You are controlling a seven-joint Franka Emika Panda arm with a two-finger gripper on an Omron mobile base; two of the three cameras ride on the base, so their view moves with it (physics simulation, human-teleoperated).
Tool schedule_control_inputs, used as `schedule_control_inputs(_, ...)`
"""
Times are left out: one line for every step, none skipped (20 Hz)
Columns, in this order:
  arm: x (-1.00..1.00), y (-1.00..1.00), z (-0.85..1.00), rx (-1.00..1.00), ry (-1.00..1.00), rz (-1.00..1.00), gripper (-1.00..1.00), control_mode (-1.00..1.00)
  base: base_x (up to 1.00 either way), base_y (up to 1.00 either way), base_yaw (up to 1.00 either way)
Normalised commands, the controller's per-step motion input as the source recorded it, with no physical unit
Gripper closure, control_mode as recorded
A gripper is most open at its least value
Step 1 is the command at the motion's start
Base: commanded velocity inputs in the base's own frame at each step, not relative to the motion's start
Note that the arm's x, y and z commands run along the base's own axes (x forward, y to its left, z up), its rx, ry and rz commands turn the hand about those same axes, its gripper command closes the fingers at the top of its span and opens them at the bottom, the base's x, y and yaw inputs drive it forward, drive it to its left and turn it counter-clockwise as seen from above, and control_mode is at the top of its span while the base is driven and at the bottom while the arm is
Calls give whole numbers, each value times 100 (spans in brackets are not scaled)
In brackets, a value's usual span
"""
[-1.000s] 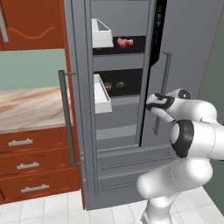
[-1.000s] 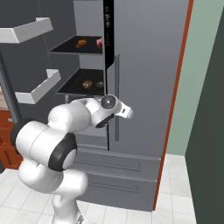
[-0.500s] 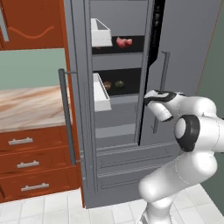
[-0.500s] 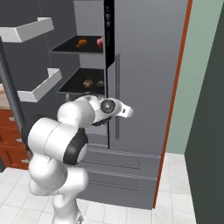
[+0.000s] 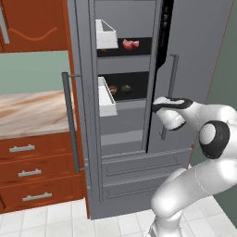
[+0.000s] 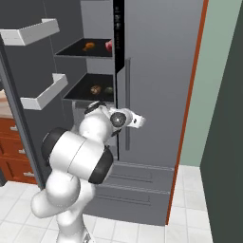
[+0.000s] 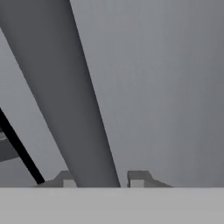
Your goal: Gather the squash and potato from the fridge and place them on a tray on the dining counter. Then gather the chicken drumstick and steak from the fridge and place them on the other tray.
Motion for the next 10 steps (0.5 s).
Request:
schedule_control_inputs(0, 0, 43, 1, 0, 0, 100, -100, 0, 0, 0)
schedule_control_inputs(0, 0, 44, 0, 0, 0, 100, -100, 0, 0, 0)
schedule_control_inputs(-9, 0, 54, 0, 0, 0, 100, -100, 0, 0, 0)
schedule_control_inputs(-8, 0, 66, 0, 9, 0, 100, -100, 0, 0, 0)
schedule_control_inputs(-9, 0, 69, 0, 11, 0, 100, -100, 0, 0, 0)
schedule_control_inputs(-12, 0, 73, 0, 12, 0, 100, -100, 0, 0, 0)
schedule_control_inputs(-13, 0, 74, 0, 17, 0, 100, -100, 0, 0, 0)
schedule_control_inputs(-14, 0, 75, 0, 18, 0, 100, -100, 0, 0, 0)
schedule_control_inputs(-19, -1, 72, 0, 19, 0, 100, -100, 0, 0, 0)
schedule_control_inputs(-24, -8, 66, 0, 23, 0, 100, -100, 0, 0, 0)
